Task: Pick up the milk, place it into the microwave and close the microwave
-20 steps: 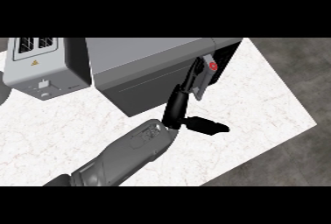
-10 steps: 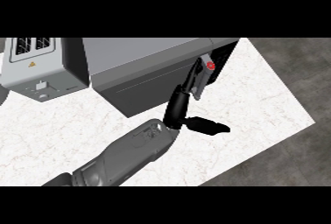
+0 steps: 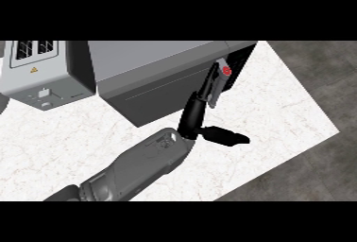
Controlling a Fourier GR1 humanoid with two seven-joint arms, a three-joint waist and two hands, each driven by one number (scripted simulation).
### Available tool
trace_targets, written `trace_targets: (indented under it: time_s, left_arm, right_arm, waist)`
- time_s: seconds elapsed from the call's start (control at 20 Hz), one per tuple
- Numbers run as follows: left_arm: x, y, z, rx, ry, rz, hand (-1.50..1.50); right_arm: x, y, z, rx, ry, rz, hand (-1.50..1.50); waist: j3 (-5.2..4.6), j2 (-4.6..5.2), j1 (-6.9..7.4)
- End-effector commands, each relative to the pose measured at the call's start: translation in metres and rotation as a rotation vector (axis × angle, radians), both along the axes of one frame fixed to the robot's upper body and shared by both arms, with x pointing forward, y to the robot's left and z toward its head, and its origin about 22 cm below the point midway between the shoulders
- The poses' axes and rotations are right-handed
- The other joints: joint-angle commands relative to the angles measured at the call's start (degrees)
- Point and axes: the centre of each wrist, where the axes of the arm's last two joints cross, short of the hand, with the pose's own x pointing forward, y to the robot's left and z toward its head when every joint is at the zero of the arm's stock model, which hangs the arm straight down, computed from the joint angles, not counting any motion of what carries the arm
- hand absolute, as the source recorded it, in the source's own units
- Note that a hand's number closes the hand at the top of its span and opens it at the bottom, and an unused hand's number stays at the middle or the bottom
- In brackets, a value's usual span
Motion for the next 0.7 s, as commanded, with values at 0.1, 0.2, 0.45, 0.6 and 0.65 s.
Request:
trace_targets:
  time_s: [0.1,0.2,0.45,0.6,0.65]
  left_arm:
    - [0.019,0.003,0.009,0.005,0.128,0.022,1.50]
    - [0.026,0.008,0.004,0.091,0.110,0.062,1.50]
    - [0.054,0.055,-0.001,0.289,0.005,0.255,-1.50]
    - [0.059,0.056,0.004,0.298,0.025,0.287,-1.50]
    - [0.058,0.056,0.001,0.310,0.032,0.293,-1.50]
  right_arm:
    - [0.002,0.001,0.005,0.004,-0.001,0.014,-1.50]
    - [0.001,-0.002,0.011,-0.022,-0.001,0.013,-1.50]
    - [0.001,-0.005,0.006,0.000,0.016,-0.006,-1.50]
    - [0.000,-0.007,0.012,-0.008,0.008,-0.023,-1.50]
    - [-0.002,-0.008,0.010,-0.006,0.015,-0.024,-1.50]
  waist:
    - [0.14,0.72,0.01]
    - [0.40,0.19,-0.16]
    - [1.03,-0.44,2.43]
    - [0.81,-0.81,3.61]
    - [0.80,-0.89,3.53]
